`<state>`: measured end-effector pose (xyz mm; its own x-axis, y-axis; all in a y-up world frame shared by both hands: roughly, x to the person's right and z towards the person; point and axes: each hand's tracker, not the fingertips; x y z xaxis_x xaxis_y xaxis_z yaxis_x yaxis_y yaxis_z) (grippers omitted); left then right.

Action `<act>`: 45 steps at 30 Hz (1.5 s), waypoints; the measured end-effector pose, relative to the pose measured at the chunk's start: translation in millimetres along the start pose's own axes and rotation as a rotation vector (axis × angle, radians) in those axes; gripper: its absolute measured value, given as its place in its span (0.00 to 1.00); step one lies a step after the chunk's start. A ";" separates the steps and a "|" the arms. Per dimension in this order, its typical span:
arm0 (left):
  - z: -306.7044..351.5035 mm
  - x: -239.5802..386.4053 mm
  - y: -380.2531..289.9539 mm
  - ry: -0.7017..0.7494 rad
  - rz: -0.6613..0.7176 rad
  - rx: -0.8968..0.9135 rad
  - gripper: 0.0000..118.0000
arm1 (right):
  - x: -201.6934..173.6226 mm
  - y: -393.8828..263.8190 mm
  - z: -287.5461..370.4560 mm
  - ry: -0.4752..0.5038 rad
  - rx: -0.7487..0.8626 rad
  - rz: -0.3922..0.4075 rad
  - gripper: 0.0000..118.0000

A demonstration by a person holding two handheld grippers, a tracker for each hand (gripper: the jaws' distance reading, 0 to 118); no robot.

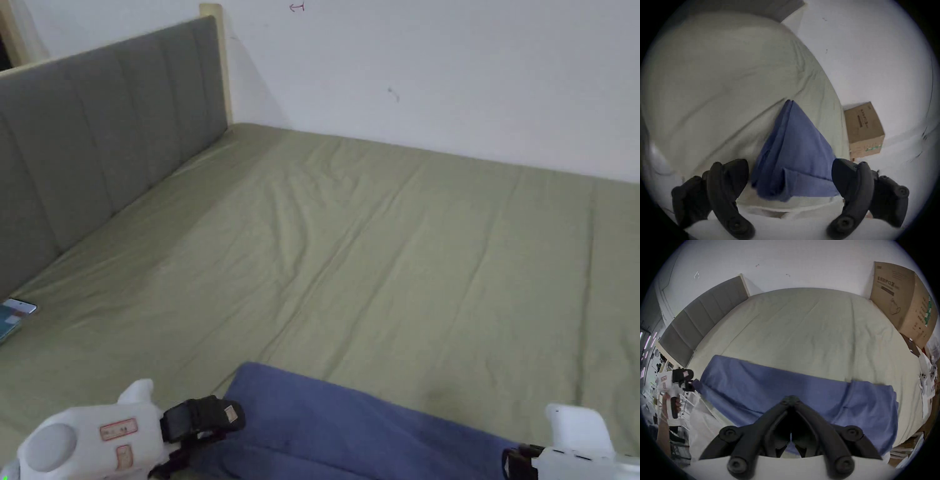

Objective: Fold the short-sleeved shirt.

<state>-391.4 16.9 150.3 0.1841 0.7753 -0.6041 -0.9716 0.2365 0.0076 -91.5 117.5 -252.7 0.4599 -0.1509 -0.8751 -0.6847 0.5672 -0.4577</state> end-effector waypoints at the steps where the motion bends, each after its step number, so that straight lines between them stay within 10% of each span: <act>1: -9.2 -3.3 0.5 -0.022 0.042 -0.004 0.91 | -2.3 1.0 -3.0 -0.002 -0.004 0.008 0.00; 3: -16.4 -7.0 0.8 -0.079 0.079 0.024 0.82 | -8.5 1.5 -8.6 -0.008 -0.015 0.023 0.00; 4: -16.6 -8.8 2.4 -0.077 0.116 0.049 0.55 | -9.8 1.5 -11.3 -0.006 -0.018 0.022 0.00; 5: -20.4 -12.0 4.5 -0.065 0.146 0.042 0.07 | -9.6 1.5 -14.3 0.004 -0.025 0.020 0.00; 6: -26.0 -15.7 3.4 -0.014 0.182 0.029 0.05 | -9.6 1.6 -16.8 0.012 -0.034 0.018 0.00; 22: 36.5 -15.6 29.0 0.101 0.045 0.084 0.05 | 5.3 -5.6 -22.2 0.002 -0.073 -0.007 0.00; 33: 10.0 170.5 -11.9 0.060 -0.465 0.099 0.05 | 41.6 -21.7 -3.1 -0.019 -0.041 -0.115 0.00; 42: -111.8 239.0 -127.5 -0.107 -0.732 -0.224 0.06 | 80.0 -40.1 19.9 -0.053 -0.008 -0.209 0.00; 44: -136.8 231.5 -149.1 -0.130 -0.741 -0.295 0.19 | 88.9 -44.9 24.0 -0.061 -0.005 -0.233 0.00; 45: -145.4 228.7 -158.2 -0.113 -0.746 -0.326 0.47 | 92.0 -46.8 25.4 -0.064 -0.004 -0.241 0.00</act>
<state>-217.2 71.6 -104.9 0.7953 0.5402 -0.2750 -0.5794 0.5444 -0.6066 -2.8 97.6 -307.8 0.6452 -0.2294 -0.7288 -0.5531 0.5177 -0.6527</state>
